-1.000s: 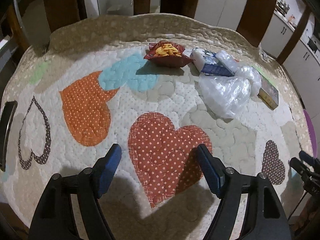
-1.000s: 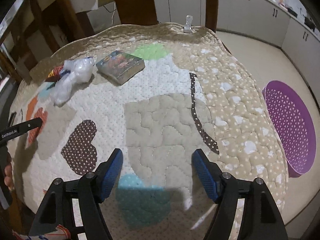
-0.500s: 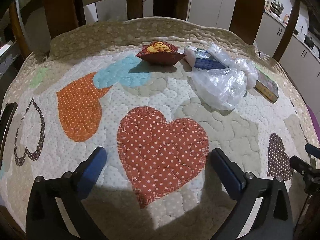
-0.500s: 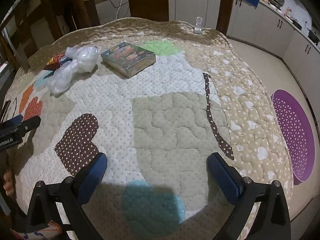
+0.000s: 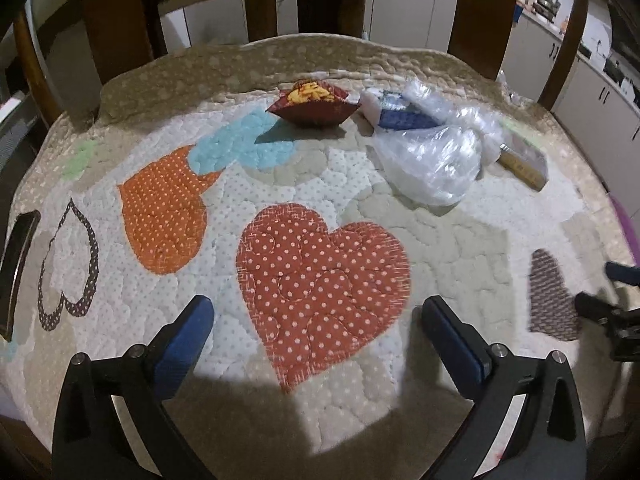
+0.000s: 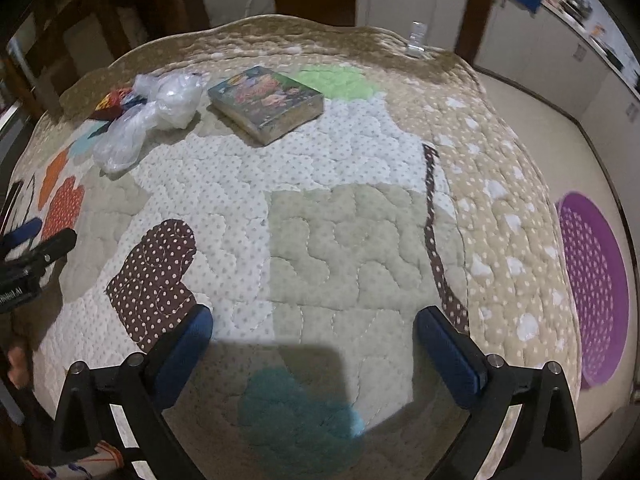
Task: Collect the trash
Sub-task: 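Return both tools over the remaining trash on the mat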
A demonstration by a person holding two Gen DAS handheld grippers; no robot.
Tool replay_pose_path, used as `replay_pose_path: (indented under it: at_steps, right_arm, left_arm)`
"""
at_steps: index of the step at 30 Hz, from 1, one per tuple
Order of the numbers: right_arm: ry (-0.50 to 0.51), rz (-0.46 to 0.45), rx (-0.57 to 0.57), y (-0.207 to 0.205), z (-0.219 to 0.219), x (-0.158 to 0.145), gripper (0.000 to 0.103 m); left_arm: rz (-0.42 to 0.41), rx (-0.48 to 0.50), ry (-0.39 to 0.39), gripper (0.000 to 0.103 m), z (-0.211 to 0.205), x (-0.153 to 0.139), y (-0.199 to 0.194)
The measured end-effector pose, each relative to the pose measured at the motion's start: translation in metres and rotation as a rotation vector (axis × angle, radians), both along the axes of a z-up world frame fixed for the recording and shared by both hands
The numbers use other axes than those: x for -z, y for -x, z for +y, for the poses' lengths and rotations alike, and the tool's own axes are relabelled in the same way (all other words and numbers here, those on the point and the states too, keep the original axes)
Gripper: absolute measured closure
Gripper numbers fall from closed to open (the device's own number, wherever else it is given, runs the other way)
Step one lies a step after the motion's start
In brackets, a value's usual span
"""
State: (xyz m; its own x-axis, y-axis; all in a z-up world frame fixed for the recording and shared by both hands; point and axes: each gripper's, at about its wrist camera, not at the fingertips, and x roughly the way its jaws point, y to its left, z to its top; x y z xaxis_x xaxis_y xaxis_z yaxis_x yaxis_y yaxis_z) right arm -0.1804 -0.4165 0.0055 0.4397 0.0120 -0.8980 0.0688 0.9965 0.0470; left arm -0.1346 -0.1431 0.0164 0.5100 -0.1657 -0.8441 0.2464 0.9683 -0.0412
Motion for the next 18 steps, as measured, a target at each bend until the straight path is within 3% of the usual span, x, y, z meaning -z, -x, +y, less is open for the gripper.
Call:
replay_pose_path:
  at_steps: [3, 7, 13, 18]
  right_arm:
    - [0.006, 0.009, -0.022, -0.004, 0.001, -0.002, 0.001]
    - [-0.051, -0.035, -0.069, -0.021, 0.001, -0.021, 0.01]
    - [-0.1, -0.075, -0.113, -0.077, -0.002, -0.032, 0.01]
    - [-0.1, -0.092, -0.168, -0.114, -0.001, -0.025, 0.011]
  left_arm:
    - [-0.036, 0.019, 0.05, 0.0, 0.003, -0.017, 0.001]
    - [-0.037, 0.096, 0.08, 0.0, -0.008, -0.027, -0.016]
    - [-0.021, 0.188, 0.155, 0.0, -0.036, -0.044, -0.051]
    - [-0.042, 0.274, 0.131, 0.0, -0.069, -0.039, -0.073]
